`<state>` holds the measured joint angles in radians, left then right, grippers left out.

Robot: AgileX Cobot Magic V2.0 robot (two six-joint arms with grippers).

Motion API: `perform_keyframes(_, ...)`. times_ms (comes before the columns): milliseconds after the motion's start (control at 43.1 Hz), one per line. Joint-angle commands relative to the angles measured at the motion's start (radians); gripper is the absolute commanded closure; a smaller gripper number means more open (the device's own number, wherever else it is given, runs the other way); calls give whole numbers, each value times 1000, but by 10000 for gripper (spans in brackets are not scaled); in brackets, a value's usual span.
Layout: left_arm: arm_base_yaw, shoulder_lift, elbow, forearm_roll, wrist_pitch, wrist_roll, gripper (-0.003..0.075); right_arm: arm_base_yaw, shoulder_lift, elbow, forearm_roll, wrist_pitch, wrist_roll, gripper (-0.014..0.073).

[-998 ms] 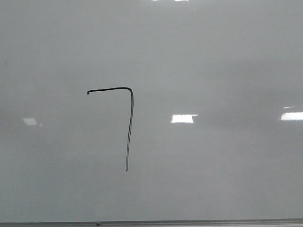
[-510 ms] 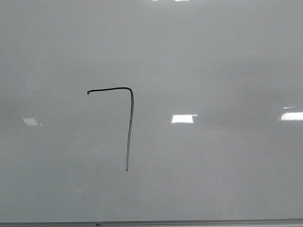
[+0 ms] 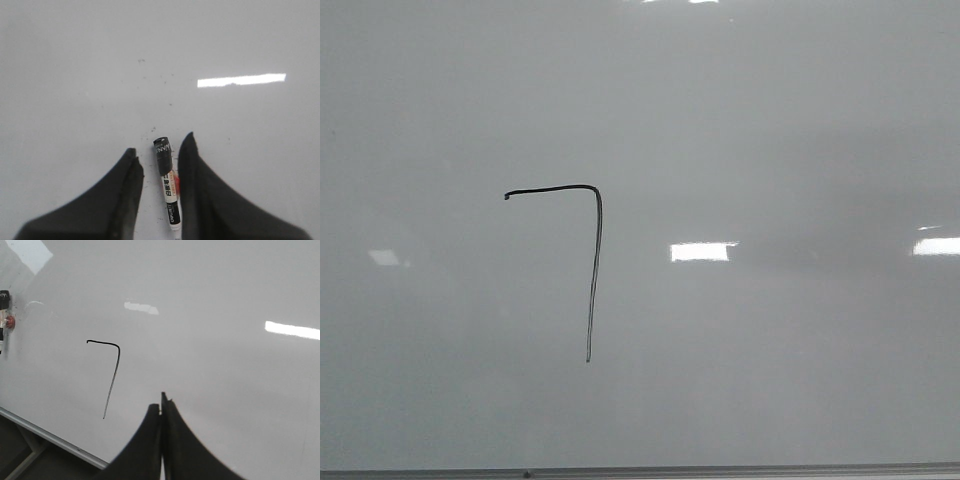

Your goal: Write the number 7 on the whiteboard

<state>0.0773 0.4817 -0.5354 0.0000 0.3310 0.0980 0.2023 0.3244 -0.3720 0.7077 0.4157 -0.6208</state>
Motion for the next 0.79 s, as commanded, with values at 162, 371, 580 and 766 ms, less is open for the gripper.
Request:
perform_keyframes(162, 0, -292, -3, -6, 105, -9, 741, -5, 6, -22, 28, -158, -3, 662)
perform_keyframes(371, 0, -381, -3, -6, 116, -9, 741, -5, 6, -22, 28, -159, -3, 662)
perform_keyframes(580, 0, -383, -3, -8, 116, -9, 741, -5, 6, -22, 28, -158, -3, 662)
perform_keyframes(766, 0, -383, -3, -8, 116, -9, 741, -5, 6, -22, 28, -157, -3, 662)
